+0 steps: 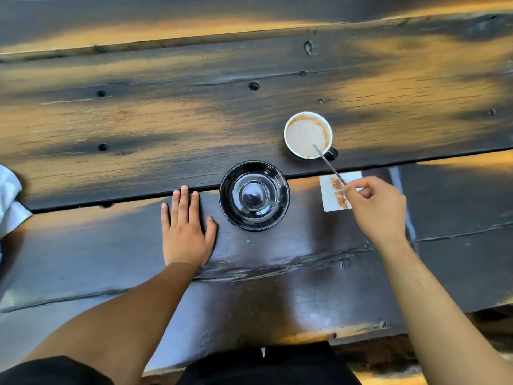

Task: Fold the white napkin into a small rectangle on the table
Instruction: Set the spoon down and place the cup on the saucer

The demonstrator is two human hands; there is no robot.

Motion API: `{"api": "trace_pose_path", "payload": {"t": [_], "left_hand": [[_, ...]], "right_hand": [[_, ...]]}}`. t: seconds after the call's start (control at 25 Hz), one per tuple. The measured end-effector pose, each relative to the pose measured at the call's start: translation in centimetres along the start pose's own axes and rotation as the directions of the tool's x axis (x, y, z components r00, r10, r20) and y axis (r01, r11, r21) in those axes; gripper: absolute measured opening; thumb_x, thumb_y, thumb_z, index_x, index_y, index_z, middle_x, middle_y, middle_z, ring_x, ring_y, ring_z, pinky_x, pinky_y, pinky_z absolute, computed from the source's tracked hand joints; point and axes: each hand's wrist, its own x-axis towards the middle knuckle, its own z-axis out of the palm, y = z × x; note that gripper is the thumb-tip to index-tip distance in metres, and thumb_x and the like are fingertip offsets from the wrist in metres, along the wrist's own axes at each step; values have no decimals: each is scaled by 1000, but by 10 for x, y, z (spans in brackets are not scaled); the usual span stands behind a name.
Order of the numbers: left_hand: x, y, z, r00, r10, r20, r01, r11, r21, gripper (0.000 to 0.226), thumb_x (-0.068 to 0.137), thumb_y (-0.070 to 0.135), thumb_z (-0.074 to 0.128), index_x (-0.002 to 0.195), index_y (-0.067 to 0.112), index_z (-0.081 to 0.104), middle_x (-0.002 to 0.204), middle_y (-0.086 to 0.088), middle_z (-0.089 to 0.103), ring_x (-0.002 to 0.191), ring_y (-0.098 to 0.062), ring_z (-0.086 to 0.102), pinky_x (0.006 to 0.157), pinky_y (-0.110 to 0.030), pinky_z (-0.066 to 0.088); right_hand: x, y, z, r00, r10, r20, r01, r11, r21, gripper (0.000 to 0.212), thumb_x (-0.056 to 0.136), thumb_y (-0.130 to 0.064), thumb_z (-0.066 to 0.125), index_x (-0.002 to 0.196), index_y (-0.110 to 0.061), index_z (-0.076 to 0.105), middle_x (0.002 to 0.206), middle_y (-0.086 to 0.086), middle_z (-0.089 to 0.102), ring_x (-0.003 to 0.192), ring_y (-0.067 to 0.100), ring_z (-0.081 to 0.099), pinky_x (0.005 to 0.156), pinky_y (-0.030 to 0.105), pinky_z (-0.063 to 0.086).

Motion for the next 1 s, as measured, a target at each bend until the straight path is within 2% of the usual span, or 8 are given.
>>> {"api": "trace_pose_path", "payload": {"t": [0.16, 0.32, 0.44, 0.64, 0.8, 1.0], "left_hand": [[0, 0, 0, 1000, -4, -9, 4, 1000, 0, 70, 95, 43, 33, 156, 9, 30, 168, -10, 19, 157, -26, 9, 127, -51, 7], [0, 0, 1, 1000, -5, -19, 5, 1000, -10, 70, 95, 43, 34, 156, 9, 30, 168, -10, 19, 157, -26, 10, 127, -50, 6], [0, 0, 2, 999, -2, -32, 2, 1000, -13, 70, 94, 43, 34, 155, 10, 31, 167, -10, 20, 156, -26, 11, 127, -51, 7], [1, 0, 3, 999, -2, -38, 2, 1000, -15, 70, 94, 42, 34, 155, 10, 31, 167, -10, 20, 156, -27, 12, 127, -51, 7], [1, -1, 3, 999, 1, -48, -1, 1000, -10, 69, 94, 42, 34, 155, 9, 31, 167, -11, 20, 156, -27, 12, 126, -52, 9], [1, -1, 5, 998, 1, -62, -2, 1000, -17, 70, 93, 42, 34, 154, 9, 33, 167, -11, 22, 156, -27, 14, 126, -52, 9]], "right_hand": [[-21, 48, 6, 961, 273, 34, -271, 917, 292, 6, 80, -28, 71, 79, -26, 76, 57, -10, 62, 60, 13, 54, 66, 32, 46], [-37, 77, 19, 900, 427, 87, -427, 826, 368, 5, 82, -19, 73, 84, -17, 78, 65, -3, 65, 62, 13, 54, 67, 29, 46], [-37, 83, 25, 882, 458, 111, -466, 812, 352, 8, 82, -22, 75, 82, -14, 78, 64, -3, 65, 58, 12, 53, 68, 30, 46], [-32, 88, 27, 878, 458, 137, -477, 826, 299, 20, 82, -30, 77, 71, -15, 73, 64, -1, 65, 55, 14, 52, 63, 29, 45], [-34, 92, 25, 876, 455, 160, -482, 832, 273, 23, 84, -30, 75, 69, -12, 73, 66, 0, 69, 52, 14, 52, 59, 26, 44], [-32, 97, 21, 858, 483, 177, -513, 826, 233, 28, 77, -37, 82, 64, -13, 73, 66, 1, 73, 53, 13, 56, 59, 27, 43]]}}
